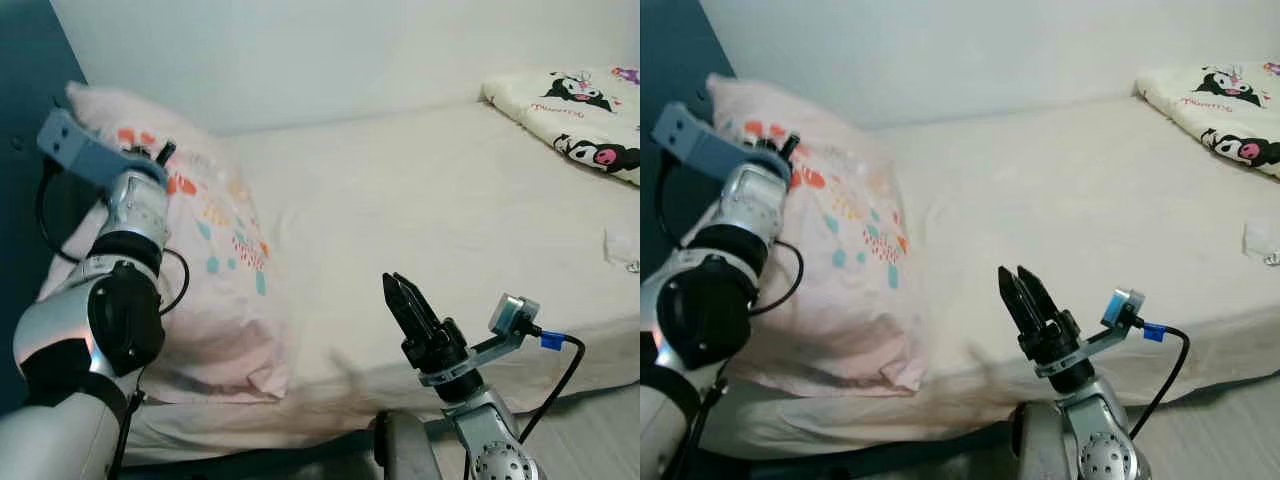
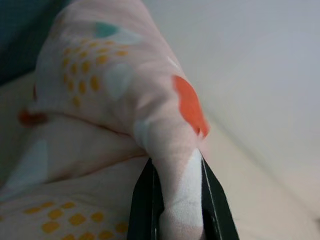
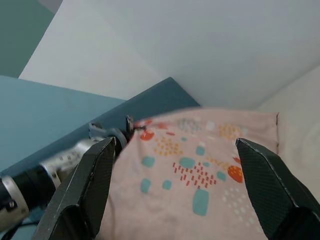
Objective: Clean up the room
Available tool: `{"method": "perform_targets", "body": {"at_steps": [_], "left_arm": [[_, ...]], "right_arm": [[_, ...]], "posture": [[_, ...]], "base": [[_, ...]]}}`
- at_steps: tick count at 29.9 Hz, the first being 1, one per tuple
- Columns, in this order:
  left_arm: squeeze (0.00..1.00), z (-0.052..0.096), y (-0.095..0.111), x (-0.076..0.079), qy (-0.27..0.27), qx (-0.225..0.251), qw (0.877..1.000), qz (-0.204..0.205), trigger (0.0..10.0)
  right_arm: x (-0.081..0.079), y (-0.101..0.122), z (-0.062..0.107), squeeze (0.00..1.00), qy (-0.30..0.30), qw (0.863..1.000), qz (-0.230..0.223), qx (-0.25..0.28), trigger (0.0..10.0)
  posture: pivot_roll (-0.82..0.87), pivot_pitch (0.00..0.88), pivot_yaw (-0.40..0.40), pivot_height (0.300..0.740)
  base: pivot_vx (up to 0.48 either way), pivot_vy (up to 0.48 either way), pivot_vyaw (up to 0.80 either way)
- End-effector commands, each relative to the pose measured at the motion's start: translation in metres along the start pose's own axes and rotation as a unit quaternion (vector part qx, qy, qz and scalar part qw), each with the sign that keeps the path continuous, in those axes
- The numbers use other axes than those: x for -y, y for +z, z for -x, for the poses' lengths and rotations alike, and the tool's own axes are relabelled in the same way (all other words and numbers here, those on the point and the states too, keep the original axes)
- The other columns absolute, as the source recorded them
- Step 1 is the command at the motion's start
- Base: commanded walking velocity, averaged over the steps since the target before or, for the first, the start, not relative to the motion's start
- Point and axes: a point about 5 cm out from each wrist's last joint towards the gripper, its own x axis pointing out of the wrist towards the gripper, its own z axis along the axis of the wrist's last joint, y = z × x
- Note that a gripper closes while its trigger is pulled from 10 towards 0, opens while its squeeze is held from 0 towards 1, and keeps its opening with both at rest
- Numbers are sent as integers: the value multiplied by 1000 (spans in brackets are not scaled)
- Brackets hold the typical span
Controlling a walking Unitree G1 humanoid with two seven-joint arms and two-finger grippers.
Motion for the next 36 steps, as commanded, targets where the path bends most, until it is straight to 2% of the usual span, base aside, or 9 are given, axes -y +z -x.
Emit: {"method": "perform_targets", "body": {"at_steps": [1, 3, 4, 5, 6, 15, 21, 27, 36], "left_arm": [[0, 0, -2, -7, -13, 0, 999, -38, 0], [0, 2, -12, -10, -27, -19, 997, -65, 0], [0, 4, -21, -11, -44, -33, 994, -98, 6471], [0, 4, -21, -11, -44, -33, 994, -98, 6471], [0, 6, -28, -6, -70, -42, 987, -136, 10000], [0, 14, -41, 28, -178, -53, 956, -228, 10000], [0, 16, -26, 64, -217, 3, 912, -349, 10000], [0, 7, 5, 60, -166, 52, 898, -403, 10000], [0, -3, 54, 46, -92, 131, 827, -539, 10000]], "right_arm": [[-4, -6, -2, 0, 3, 1000, -1, -15, 10000], [-3, -6, -1, 0, -2, 1000, 0, -15, 10000], [-3, -6, -1, 0, -5, 1000, 1, -16, 10000], [-3, -6, -1, 0, -5, 1000, 1, -16, 10000], [-2, -5, -1, 0, -9, 1000, 3, -17, 10000], [-4, -10, 4, 0, -23, 999, 7, -26, 10000], [-7, -11, 11, 0, -39, 999, 11, -21, 10000], [-9, -11, 14, 0, -45, 999, 11, -20, 10000], [-10, -14, 13, 0, -48, 999, 6, -22, 10000]], "posture": [[-230, 54, 94, 300], [-230, 56, 93, 300], [-232, 61, 95, 300], [-232, 61, 95, 300], [-232, 66, 96, 300], [-235, 87, 99, 300], [-249, 116, 112, 300], [-248, 126, 112, 300], [-232, 131, 107, 300]], "base": [[0, 0, 0], [0, 0, 0], [0, 0, 0], [0, 0, 0], [0, 0, 0], [0, 0, 0], [0, 0, 0], [0, 0, 0], [0, 0, 0]]}}
